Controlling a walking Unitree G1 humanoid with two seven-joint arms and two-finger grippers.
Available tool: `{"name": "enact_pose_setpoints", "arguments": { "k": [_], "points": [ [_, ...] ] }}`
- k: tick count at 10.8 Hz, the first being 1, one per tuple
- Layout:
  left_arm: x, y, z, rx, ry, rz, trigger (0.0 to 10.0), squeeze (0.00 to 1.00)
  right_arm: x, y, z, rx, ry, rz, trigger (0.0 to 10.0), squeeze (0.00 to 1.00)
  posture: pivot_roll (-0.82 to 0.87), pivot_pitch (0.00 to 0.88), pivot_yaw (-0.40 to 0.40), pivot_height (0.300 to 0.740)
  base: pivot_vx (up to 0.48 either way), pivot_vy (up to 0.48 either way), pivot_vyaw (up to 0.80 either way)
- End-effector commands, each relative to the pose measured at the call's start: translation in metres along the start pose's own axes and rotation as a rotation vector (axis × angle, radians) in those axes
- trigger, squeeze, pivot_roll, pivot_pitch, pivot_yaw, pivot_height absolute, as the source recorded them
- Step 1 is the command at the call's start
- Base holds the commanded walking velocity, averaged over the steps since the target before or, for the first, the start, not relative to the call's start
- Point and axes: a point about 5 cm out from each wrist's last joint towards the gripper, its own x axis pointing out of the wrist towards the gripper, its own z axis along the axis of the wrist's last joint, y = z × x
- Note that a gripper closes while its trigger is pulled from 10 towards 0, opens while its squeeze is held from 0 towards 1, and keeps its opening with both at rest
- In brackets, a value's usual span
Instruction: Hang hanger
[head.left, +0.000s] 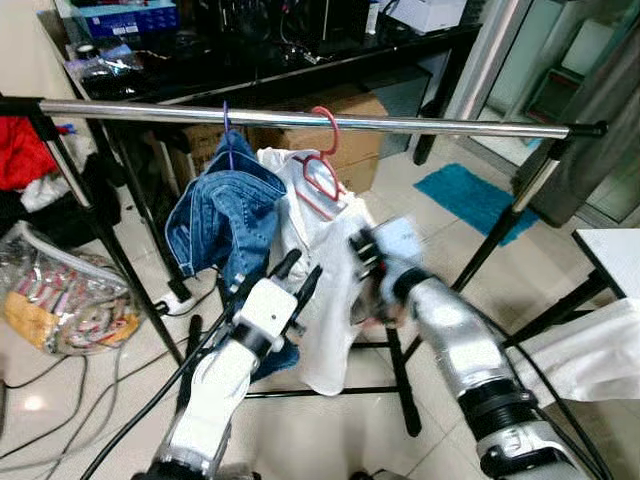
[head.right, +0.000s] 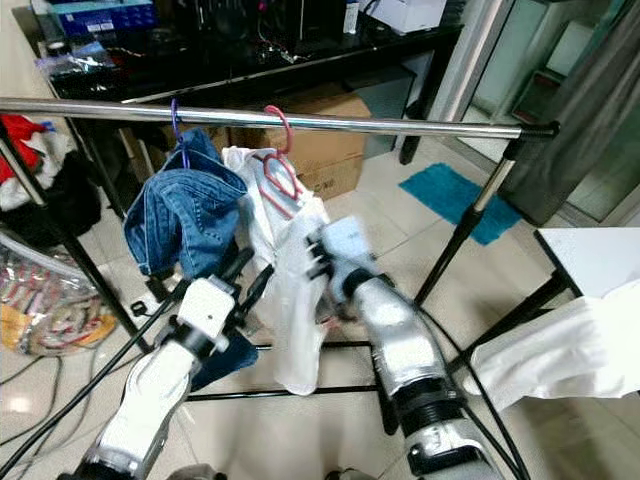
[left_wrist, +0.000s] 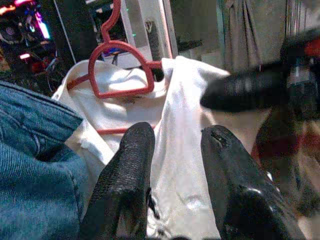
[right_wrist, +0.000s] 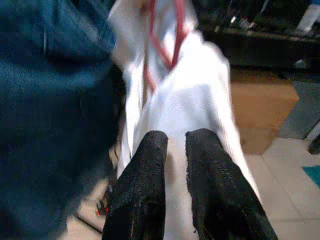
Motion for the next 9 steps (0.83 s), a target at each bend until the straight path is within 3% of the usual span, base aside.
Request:
{"name": "enact_pose_setpoints", "arguments": {
  "k": [1, 2, 6, 9],
  "points": [
    [0.001, -0.002, 0.005, -0.002, -0.017, -0.018, 10.0, 0.0, -0.003, -0.007, 0.011, 0.031, -0.074, -0.024, 10.0, 0.0, 0.12, 0.0, -0.029, 0.74, 0.0, 0.0, 0.0],
    [-0.002, -0.002, 0.006, 0.013, -0.015, -0.05, 10.0, 0.0, -0.007, -0.012, 0.01, 0.073, -0.092, -0.051, 10.0, 0.0, 0.12, 0.0, -0.021, 0.74, 0.0, 0.0, 0.0],
    [-0.004, -0.001, 0.007, 0.023, -0.006, -0.08, 10.0, 0.0, -0.01, -0.006, 0.004, 0.087, -0.098, -0.07, 10.0, 0.0, 0.1, 0.0, -0.002, 0.74, 0.0, 0.0, 0.0],
    [-0.004, 0.004, 0.009, 0.035, -0.005, -0.082, 10.0, 0.0, -0.007, -0.003, 0.017, -0.002, -0.148, -0.058, 10.0, 0.0, 0.1, 0.0, 0.007, 0.74, 0.0, 0.0, 0.0]
  ]
}}
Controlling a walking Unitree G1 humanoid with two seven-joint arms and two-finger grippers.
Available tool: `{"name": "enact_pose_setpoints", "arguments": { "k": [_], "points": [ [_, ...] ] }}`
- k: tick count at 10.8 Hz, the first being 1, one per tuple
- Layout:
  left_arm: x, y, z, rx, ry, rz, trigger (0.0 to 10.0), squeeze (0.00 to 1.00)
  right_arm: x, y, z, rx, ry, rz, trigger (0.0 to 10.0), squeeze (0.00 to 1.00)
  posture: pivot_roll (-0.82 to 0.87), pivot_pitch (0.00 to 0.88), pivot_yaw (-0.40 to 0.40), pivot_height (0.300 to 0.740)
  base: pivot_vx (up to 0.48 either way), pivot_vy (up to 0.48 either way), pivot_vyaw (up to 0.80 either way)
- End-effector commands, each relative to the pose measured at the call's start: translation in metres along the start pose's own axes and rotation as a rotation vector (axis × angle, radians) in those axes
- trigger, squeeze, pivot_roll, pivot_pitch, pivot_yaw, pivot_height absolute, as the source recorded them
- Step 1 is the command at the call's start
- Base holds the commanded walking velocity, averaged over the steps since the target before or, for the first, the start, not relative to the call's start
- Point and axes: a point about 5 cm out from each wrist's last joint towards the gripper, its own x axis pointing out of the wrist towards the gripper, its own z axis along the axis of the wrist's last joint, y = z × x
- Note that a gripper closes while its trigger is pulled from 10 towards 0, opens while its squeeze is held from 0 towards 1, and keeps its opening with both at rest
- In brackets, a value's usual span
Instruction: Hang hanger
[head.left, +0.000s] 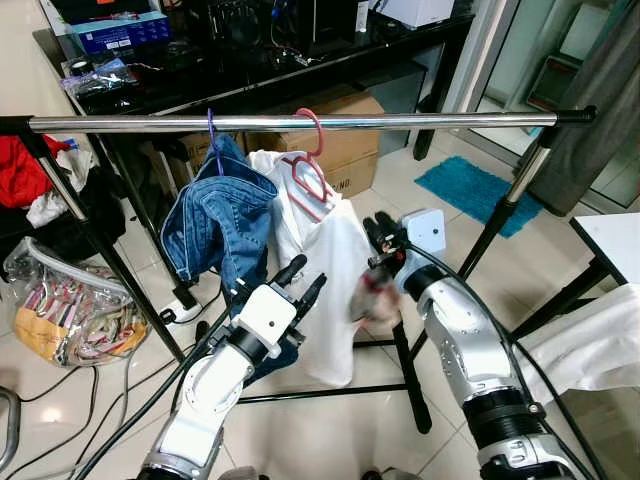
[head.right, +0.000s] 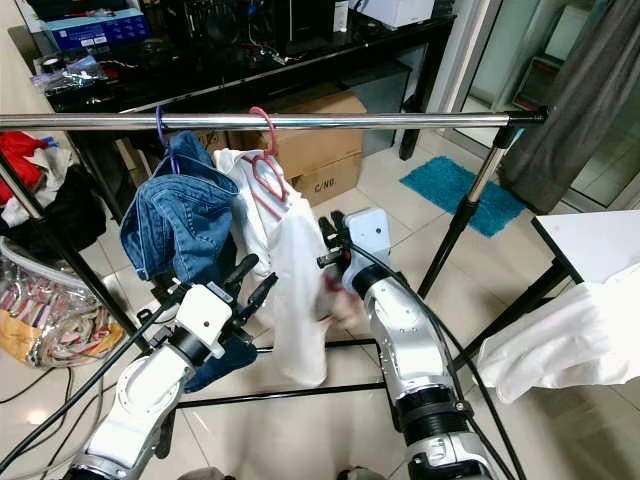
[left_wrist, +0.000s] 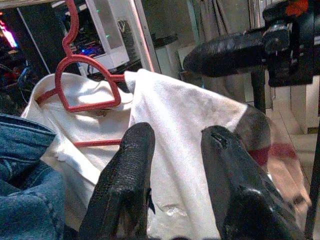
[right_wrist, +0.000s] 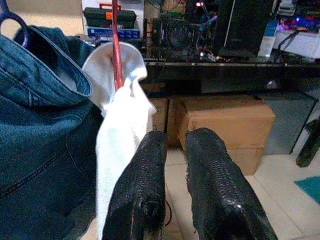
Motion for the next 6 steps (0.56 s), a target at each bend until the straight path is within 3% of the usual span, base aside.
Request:
{"name": "enact_pose_setpoints", "arguments": {
  "k": [1, 4, 5, 6],
  "points": [
    [0.0, 0.002, 0.004, 0.01, -0.013, -0.005, 10.0, 0.0, 0.003, 0.004, 0.008, -0.033, -0.028, 0.026, 10.0, 0.0, 0.1, 0.0, 0.007, 0.74, 0.0, 0.0, 0.0],
    [-0.006, 0.007, 0.006, 0.036, -0.009, -0.026, 10.0, 0.0, 0.002, 0.012, 0.01, -0.083, -0.029, 0.136, 10.0, 0.0, 0.1, 0.0, 0.009, 0.74, 0.0, 0.0, 0.0],
    [-0.01, 0.009, 0.004, 0.041, 0.003, -0.031, 10.0, 0.0, 0.009, 0.021, 0.03, -0.079, -0.068, 0.215, 10.0, 0.0, 0.1, 0.0, 0.009, 0.74, 0.0, 0.0, 0.0],
    [-0.01, 0.008, 0.003, 0.041, 0.006, -0.03, 10.0, 0.0, 0.016, 0.032, 0.043, -0.099, -0.07, 0.267, 10.0, 0.69, 0.1, 0.0, 0.005, 0.74, 0.0, 0.0, 0.0]
  ]
}}
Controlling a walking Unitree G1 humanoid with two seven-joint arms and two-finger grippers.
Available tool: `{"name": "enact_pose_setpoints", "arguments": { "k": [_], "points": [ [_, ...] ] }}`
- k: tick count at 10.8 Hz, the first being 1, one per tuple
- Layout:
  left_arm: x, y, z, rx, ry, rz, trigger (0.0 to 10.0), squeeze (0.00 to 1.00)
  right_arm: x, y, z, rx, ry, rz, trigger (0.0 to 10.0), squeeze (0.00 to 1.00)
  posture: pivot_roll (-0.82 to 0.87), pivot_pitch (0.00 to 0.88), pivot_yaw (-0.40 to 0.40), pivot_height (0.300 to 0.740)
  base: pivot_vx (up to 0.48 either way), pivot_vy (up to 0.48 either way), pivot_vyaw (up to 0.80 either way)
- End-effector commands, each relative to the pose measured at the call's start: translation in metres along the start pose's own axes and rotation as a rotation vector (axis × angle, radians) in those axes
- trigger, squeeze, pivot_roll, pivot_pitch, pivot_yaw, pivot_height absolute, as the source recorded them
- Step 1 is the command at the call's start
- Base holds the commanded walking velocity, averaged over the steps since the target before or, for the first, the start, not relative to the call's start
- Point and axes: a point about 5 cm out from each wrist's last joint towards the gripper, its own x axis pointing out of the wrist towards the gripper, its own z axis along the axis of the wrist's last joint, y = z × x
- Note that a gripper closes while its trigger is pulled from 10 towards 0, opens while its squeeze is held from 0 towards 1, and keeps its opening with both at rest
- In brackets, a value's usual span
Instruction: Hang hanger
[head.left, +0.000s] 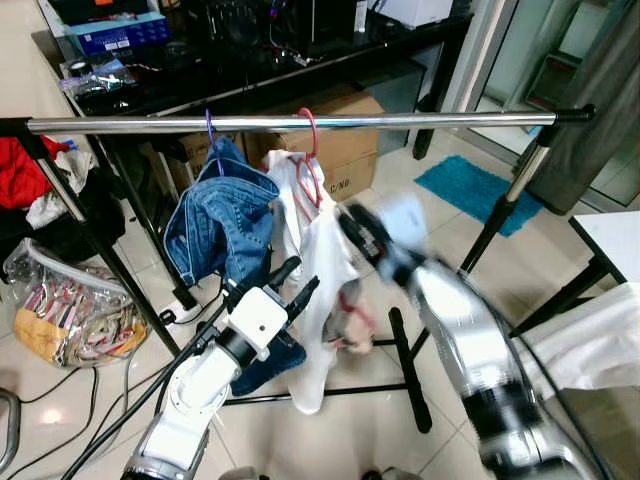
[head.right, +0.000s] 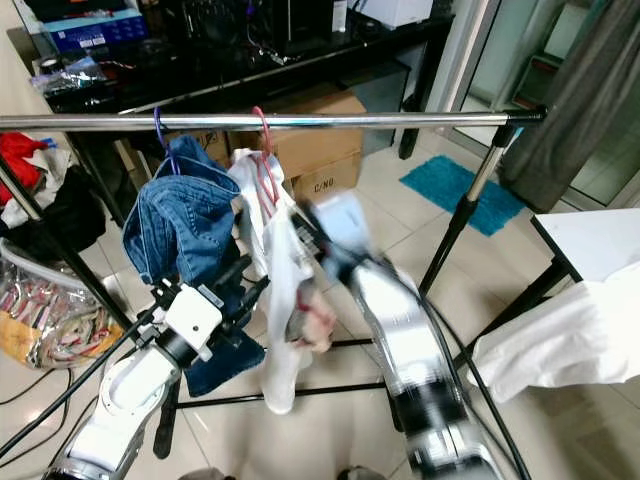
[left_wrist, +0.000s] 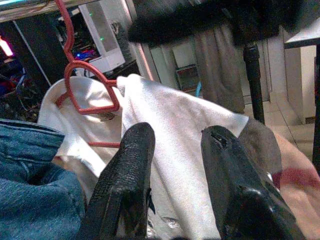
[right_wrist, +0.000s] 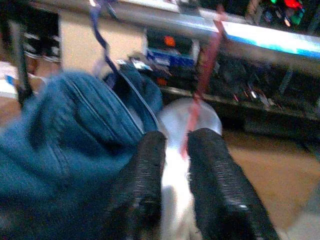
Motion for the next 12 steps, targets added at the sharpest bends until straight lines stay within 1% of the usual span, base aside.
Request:
{"name": "enact_pose_setpoints", "arguments": {
  "k": [1, 2, 3, 4, 5, 6, 7, 9, 11, 12],
  "points": [
    [0.0, -0.001, 0.001, -0.006, 0.004, 0.001, 10.0, 0.0, 0.006, 0.007, 0.005, 0.01, 0.01, 0.027, 10.0, 0.87, 0.1, 0.0, -0.001, 0.74, 0.0, 0.0, 0.0],
    [0.001, -0.003, 0.001, -0.008, 0.003, 0.001, 10.0, 0.0, 0.012, 0.01, 0.01, 0.01, 0.011, 0.034, 10.0, 0.84, 0.1, 0.0, -0.001, 0.74, 0.0, 0.0, 0.0],
    [0.002, -0.005, 0.001, -0.01, 0.002, 0.0, 10.0, 0.0, 0.022, 0.015, 0.012, 0.025, 0.047, 0.053, 10.0, 0.83, 0.11, 0.0, -0.01, 0.74, 0.0, 0.0, 0.0],
    [0.003, -0.006, 0.0, -0.01, 0.001, -0.001, 10.0, 0.0, 0.025, 0.022, 0.006, 0.021, 0.112, 0.09, 10.0, 0.81, 0.11, 0.0, -0.01, 0.74, 0.0, 0.0, 0.0],
    [0.003, -0.005, 0.0, -0.01, 0.001, 0.001, 10.0, 0.0, 0.024, 0.033, -0.003, -0.003, 0.167, 0.152, 10.0, 0.73, 0.11, 0.0, -0.01, 0.74, 0.0, 0.0, 0.0],
    [0.003, -0.005, 0.0, -0.009, 0.001, 0.006, 10.0, 0.0, 0.022, 0.035, -0.011, -0.024, 0.208, 0.153, 10.0, 0.61, 0.12, 0.0, -0.018, 0.74, 0.0, 0.0, 0.0],
    [0.002, -0.005, 0.0, -0.01, 0.003, 0.009, 10.0, 0.0, 0.024, 0.033, -0.022, -0.054, 0.269, 0.118, 10.0, 0.58, 0.12, 0.0, -0.016, 0.74, 0.0, 0.0, 0.0],
    [0.003, -0.007, 0.0, -0.012, 0.003, 0.005, 10.0, 0.0, 0.028, 0.029, -0.032, -0.086, 0.34, 0.065, 10.0, 0.58, 0.12, 0.0, -0.016, 0.74, 0.0, 0.0, 0.0],
    [0.004, -0.006, 0.001, -0.01, -0.001, 0.007, 10.0, 0.0, 0.026, 0.022, -0.036, -0.103, 0.361, 0.032, 10.0, 0.58, 0.11, 0.0, -0.012, 0.74, 0.0, 0.0, 0.0],
    [0.005, -0.006, 0.001, -0.011, -0.002, 0.009, 10.0, 0.0, 0.024, 0.015, -0.04, -0.125, 0.384, -0.004, 10.0, 0.57, 0.11, 0.0, -0.013, 0.74, 0.0, 0.0, 0.0]
  ]
}}
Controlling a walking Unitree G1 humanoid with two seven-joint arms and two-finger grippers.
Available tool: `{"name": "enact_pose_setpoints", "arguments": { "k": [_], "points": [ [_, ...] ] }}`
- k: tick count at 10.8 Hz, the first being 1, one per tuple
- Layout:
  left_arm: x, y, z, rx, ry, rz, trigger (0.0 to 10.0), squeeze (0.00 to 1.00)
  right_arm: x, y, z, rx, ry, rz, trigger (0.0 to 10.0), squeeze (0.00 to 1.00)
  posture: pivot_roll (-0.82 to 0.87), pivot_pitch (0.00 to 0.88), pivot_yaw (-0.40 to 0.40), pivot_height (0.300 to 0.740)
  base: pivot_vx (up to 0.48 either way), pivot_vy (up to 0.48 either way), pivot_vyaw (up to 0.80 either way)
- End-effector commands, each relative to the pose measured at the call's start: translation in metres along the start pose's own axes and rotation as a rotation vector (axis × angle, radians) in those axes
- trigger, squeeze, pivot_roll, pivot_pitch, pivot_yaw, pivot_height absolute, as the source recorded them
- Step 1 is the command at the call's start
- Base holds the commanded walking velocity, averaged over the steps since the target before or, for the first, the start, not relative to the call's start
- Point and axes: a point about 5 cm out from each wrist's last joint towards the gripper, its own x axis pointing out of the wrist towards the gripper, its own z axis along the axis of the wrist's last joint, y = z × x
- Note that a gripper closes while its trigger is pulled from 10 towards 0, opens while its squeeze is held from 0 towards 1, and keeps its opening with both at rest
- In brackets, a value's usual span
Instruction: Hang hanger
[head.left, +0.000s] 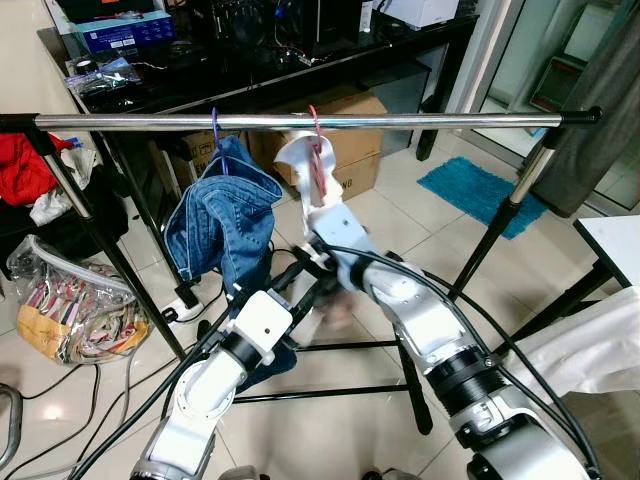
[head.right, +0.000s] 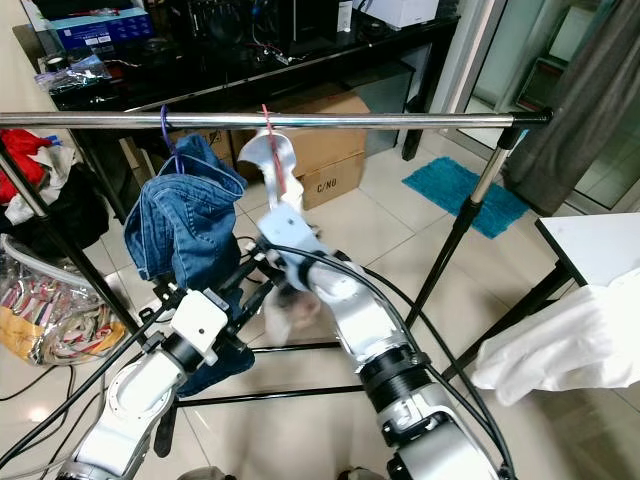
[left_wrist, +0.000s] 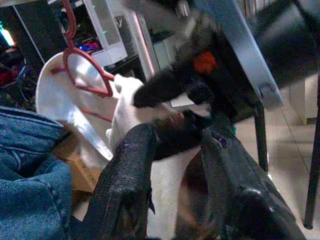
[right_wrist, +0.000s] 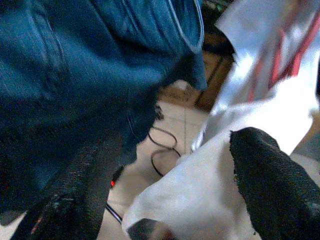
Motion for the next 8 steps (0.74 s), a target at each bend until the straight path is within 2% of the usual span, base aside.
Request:
{"name": "enact_pose_setpoints", "arguments": {
  "k": [1, 3, 4, 6, 7, 8],
  "points": [
    [0.003, 0.0, 0.003, 0.01, -0.016, -0.001, 10.0, 0.0, -0.001, -0.01, 0.005, 0.014, -0.011, -0.041, 10.0, 0.57, 0.11, 0.0, -0.013, 0.74, 0.0, 0.0, 0.0],
    [0.004, 0.001, 0.003, 0.007, -0.016, 0.004, 10.0, 0.0, -0.005, -0.02, 0.024, 0.034, -0.092, -0.072, 10.0, 0.57, 0.11, 0.0, -0.015, 0.74, 0.0, 0.0, 0.0],
    [0.005, 0.001, 0.003, 0.007, -0.016, 0.006, 10.0, 0.0, -0.007, -0.025, 0.044, 0.043, -0.168, -0.086, 10.0, 0.57, 0.11, 0.0, -0.017, 0.74, 0.0, 0.0, 0.0],
    [0.007, 0.002, 0.003, 0.006, -0.017, 0.011, 10.0, 0.0, -0.01, -0.033, 0.068, 0.027, -0.25, -0.111, 10.0, 0.57, 0.11, 0.0, -0.021, 0.74, 0.0, 0.0, 0.0],
    [0.007, 0.002, 0.003, 0.005, -0.018, 0.015, 10.0, 0.0, -0.011, -0.034, 0.074, 0.014, -0.268, -0.106, 10.0, 0.57, 0.11, 0.0, -0.023, 0.74, 0.0, 0.0, 0.0],
    [0.007, 0.002, 0.002, 0.003, -0.018, 0.02, 10.0, 0.0, -0.008, -0.03, 0.069, 0.008, -0.239, -0.081, 10.0, 0.55, 0.12, 0.0, -0.028, 0.74, 0.0, 0.0, 0.0]
  ]
}}
